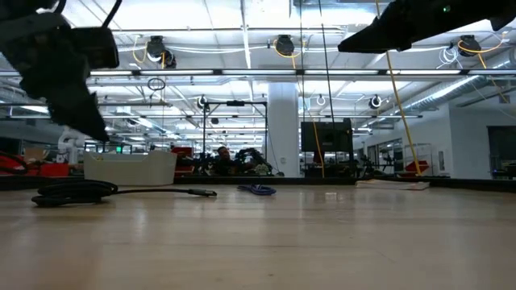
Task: Pick and place USB-C Cables
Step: Put the black charger cable into the white bin
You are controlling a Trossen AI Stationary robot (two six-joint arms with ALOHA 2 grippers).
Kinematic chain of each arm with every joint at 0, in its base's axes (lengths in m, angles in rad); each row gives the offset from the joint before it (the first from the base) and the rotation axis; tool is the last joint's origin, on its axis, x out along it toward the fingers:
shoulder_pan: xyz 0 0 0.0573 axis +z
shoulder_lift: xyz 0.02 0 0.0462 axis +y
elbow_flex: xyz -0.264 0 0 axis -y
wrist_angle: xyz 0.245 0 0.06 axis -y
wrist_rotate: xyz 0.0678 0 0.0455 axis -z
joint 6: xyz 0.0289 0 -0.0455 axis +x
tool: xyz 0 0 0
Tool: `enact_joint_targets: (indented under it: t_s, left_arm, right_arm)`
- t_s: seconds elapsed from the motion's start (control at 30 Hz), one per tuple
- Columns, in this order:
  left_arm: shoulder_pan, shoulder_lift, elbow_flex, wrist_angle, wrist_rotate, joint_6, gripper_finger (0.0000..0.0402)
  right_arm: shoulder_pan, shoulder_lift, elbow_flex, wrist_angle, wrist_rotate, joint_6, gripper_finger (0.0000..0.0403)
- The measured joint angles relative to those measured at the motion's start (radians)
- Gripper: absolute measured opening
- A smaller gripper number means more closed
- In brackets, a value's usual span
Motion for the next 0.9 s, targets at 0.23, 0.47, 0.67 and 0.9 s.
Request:
enact_joint_targets:
  t_s: [0.23,0.47,0.67,0.9]
  left_arm:
    - [-0.027,0.154,0.0,-0.022,-0.064,-0.099,0.0282]
    - [-0.027,0.227,0.0,-0.099,-0.094,-0.113,0.0291]
    - [-0.023,0.264,0.0,-0.085,-0.101,-0.088,0.0292]
    - [0.003,0.255,0.0,-0.048,-0.068,-0.029,0.0292]
  right_arm:
    - [0.027,0.0,0.0,0.0,-0.001,-0.005,0.0208]
    - [0.027,0.0,0.0,0.0,0.0,-0.03,0.0208]
    - [0.027,0.0,0.0,-0.004,0.0,-0.033,0.0208]
    - [0.027,0.0,0.0,-0.008,0.0,-0.033,0.0208]
